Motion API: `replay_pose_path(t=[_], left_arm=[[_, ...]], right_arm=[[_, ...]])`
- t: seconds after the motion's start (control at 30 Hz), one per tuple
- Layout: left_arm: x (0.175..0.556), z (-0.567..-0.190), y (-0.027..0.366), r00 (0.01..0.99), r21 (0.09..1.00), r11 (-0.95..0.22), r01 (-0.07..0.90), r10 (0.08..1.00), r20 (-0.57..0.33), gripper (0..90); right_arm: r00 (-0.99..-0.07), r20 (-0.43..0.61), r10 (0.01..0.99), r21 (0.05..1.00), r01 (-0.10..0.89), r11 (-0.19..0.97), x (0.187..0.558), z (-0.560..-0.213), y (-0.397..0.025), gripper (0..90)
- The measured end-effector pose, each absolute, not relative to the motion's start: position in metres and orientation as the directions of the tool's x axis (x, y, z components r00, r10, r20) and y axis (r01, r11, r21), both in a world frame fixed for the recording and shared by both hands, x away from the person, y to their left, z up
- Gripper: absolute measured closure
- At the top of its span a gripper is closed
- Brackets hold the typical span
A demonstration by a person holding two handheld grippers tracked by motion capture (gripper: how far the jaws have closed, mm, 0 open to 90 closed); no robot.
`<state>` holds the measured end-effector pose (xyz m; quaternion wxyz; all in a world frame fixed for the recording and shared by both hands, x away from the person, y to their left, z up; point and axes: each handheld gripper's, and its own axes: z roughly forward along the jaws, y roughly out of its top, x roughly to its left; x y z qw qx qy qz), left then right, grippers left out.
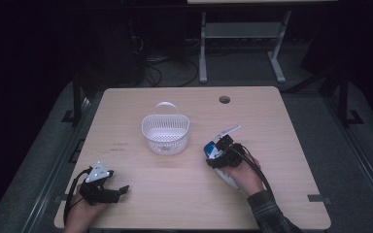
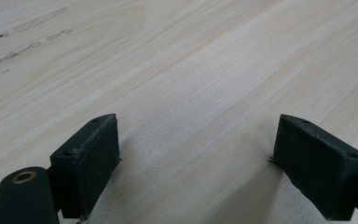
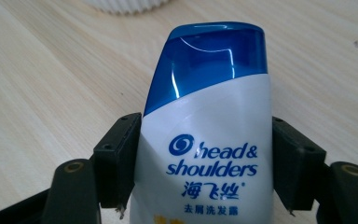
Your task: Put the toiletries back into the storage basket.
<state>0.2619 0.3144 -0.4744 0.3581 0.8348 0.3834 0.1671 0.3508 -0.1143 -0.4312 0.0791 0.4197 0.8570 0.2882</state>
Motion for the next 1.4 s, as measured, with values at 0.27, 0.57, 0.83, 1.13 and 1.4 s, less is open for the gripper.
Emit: replay_pose_path(t=[0.27, 0.57, 0.83, 1.13, 1.4], left_arm=[[0.262, -0.474, 0.314, 0.650, 0.726, -0.450, 0.520, 0.760, 0.004, 13.5], [0.262, -0.474, 0.315, 0.651, 0.725, -0.451, 0.520, 0.759, 0.005, 13.5], [0.262, -0.474, 0.314, 0.650, 0.726, -0.450, 0.520, 0.760, 0.004, 13.5], [0.262, -0.474, 0.314, 0.649, 0.727, -0.448, 0.521, 0.761, 0.004, 13.5], [0.262, -0.474, 0.314, 0.650, 0.727, -0.449, 0.519, 0.760, 0.005, 13.5]], right_arm=[[-0.634, 0.128, 0.763, 0.643, 0.639, 0.423, 0.338, -0.418, -0.129, 32.9], [-0.647, 0.150, 0.748, 0.717, 0.592, 0.368, 0.326, -0.407, -0.143, 33.0], [-0.660, 0.158, 0.734, 0.788, 0.532, 0.309, 0.317, -0.398, -0.155, 33.1], [-0.677, 0.171, 0.716, 0.836, 0.484, 0.258, 0.315, -0.396, -0.166, 33.1], [-0.688, 0.180, 0.703, 0.851, 0.467, 0.239, 0.314, -0.390, -0.165, 33.1]])
